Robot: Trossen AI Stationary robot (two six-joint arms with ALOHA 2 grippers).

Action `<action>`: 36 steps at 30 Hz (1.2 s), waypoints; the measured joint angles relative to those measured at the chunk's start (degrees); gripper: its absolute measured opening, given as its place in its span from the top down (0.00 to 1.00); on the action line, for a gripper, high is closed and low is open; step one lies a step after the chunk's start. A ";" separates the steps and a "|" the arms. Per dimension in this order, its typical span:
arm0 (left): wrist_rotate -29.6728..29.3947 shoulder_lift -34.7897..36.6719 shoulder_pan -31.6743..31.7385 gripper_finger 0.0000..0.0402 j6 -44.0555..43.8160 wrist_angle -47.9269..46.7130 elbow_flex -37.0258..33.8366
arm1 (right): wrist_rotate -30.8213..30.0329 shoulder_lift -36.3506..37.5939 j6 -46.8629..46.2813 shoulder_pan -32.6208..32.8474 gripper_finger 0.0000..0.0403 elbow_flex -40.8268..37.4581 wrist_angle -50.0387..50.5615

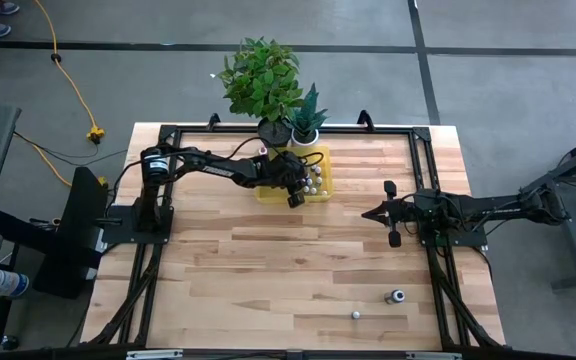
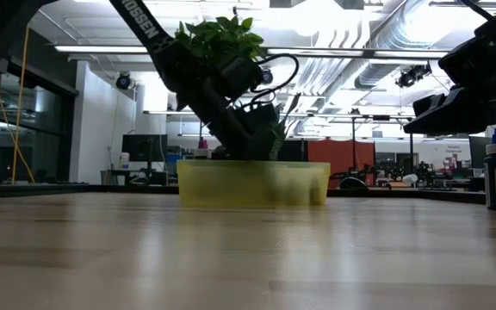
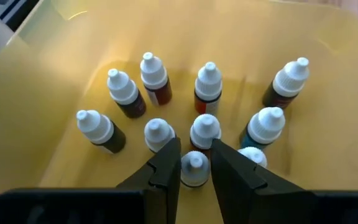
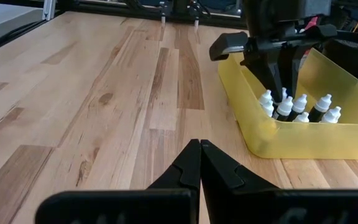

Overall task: Pick & Place food coloring
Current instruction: Put the small brown food coloring bottle into the yellow bin, then put the small green food coloring bottle into the yellow bin

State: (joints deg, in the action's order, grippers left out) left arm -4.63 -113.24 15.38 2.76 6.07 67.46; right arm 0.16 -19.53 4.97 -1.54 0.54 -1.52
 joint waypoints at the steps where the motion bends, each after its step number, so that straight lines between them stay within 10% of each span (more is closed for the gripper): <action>1: 0.16 0.03 0.00 0.80 0.00 -0.02 0.00 | 0.01 0.00 -0.01 0.00 1.00 0.00 0.00; 10: 2.43 0.66 0.00 0.77 0.00 -0.12 -0.04 | 0.00 0.00 -0.02 0.00 1.00 0.00 0.00; 22: -0.80 1.25 0.42 0.49 -0.02 -0.58 -0.07 | 0.00 0.00 -0.01 0.00 1.00 0.00 0.00; 36: 3.59 10.54 0.73 0.47 0.30 0.47 -0.07 | 0.01 0.00 0.00 0.00 1.00 0.00 0.00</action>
State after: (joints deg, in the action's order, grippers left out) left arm -1.04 -102.70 16.11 3.06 6.54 67.40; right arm 0.17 -19.53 4.97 -1.54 0.54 -1.52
